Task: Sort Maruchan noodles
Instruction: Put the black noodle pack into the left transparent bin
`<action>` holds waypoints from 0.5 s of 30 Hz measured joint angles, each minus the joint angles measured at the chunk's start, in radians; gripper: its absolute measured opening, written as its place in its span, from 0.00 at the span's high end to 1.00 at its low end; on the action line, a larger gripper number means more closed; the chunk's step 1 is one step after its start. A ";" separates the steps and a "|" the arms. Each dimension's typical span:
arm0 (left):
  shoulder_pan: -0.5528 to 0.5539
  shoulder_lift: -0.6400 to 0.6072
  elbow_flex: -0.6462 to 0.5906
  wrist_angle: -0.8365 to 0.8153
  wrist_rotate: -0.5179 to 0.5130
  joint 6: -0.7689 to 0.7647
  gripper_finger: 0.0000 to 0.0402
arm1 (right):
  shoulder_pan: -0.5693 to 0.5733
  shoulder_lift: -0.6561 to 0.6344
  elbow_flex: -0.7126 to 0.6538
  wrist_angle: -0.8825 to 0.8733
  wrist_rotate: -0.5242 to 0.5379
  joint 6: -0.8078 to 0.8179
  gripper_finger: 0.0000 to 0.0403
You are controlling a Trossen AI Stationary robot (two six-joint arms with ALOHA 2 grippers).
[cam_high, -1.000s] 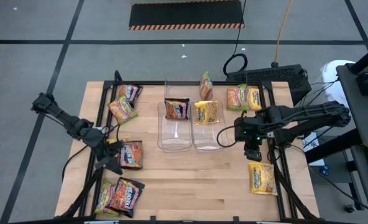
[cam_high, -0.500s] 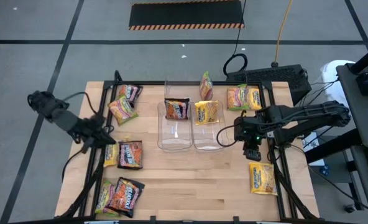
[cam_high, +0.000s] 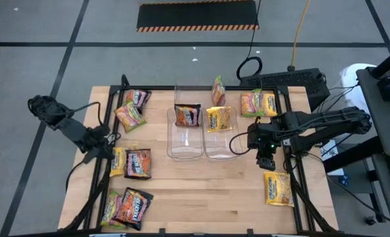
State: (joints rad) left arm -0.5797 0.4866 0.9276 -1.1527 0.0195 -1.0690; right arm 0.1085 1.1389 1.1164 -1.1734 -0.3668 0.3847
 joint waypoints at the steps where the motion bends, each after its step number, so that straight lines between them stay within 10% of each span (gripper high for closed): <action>1: 0.000 0.015 0.000 -0.010 -0.006 -0.005 0.98 | 0.000 0.000 0.000 0.000 0.000 0.000 0.73; 15: 0.000 0.260 0.000 -0.012 0.095 0.000 0.98 | 0.000 0.000 0.000 0.006 0.000 -0.034 0.73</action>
State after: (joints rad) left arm -0.5797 0.7471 0.9276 -1.1643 0.1147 -1.0686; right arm 0.1085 1.1389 1.1164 -1.1679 -0.3672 0.3510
